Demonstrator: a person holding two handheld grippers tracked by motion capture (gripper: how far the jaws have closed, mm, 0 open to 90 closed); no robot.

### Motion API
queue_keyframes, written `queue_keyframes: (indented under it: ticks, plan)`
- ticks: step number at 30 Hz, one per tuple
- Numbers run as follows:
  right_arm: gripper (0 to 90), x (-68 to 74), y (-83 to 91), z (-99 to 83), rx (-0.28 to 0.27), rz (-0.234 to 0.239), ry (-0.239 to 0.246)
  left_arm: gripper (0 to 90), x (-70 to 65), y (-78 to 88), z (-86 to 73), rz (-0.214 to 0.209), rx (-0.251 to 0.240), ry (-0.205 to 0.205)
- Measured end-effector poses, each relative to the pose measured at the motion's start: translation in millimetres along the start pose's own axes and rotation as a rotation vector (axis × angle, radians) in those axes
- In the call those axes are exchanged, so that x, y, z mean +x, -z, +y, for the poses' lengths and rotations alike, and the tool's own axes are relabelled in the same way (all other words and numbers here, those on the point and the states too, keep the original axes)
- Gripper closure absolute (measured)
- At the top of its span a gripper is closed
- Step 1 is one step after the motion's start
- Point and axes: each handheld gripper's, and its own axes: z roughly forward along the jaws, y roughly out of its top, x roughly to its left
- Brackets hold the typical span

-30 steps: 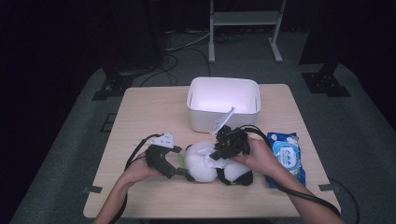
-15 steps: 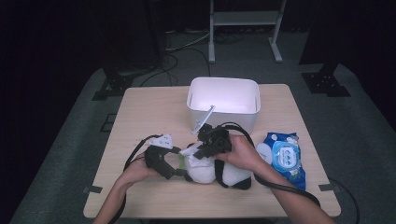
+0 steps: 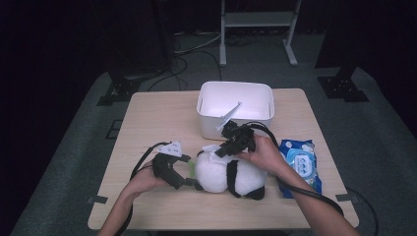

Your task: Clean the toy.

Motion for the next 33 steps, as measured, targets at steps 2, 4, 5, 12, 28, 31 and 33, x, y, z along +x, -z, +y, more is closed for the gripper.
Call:
queue_keyframes:
  ticks: [2, 4, 5, 12, 28, 31, 33]
  plan:
    - [78.0, -3.5, 1.0, -6.0, 0.003, -0.003, -0.018, 5.1, -0.4, 0.1, 0.6, -0.001, -0.003, 0.002]
    - [78.0, -5.5, 0.4, -11.9, -0.005, 0.008, -0.035, 5.1, -0.4, 0.2, 0.9, -0.004, -0.004, 0.004]
    - [78.1, -5.6, -0.1, -14.3, -0.007, 0.014, -0.037, 5.1, -0.5, 0.1, 0.9, -0.006, -0.005, 0.004]
    - [78.4, 4.6, -3.9, -18.1, -0.003, 0.035, -0.006, 5.2, -2.3, -0.5, 3.2, -0.009, -0.007, 0.005]
    - [78.8, 35.1, -12.9, -20.8, 0.019, 0.057, 0.084, 5.2, -9.0, -0.5, 14.0, -0.007, -0.023, -0.021]
    - [78.9, 39.9, -13.2, -22.5, 0.017, 0.058, 0.097, 5.1, -10.7, -1.5, 15.6, -0.014, -0.02, -0.032]
    - [79.0, 42.9, -12.8, -24.0, 0.016, 0.059, 0.105, 5.1, -11.9, -2.1, 16.5, -0.014, -0.022, -0.032]
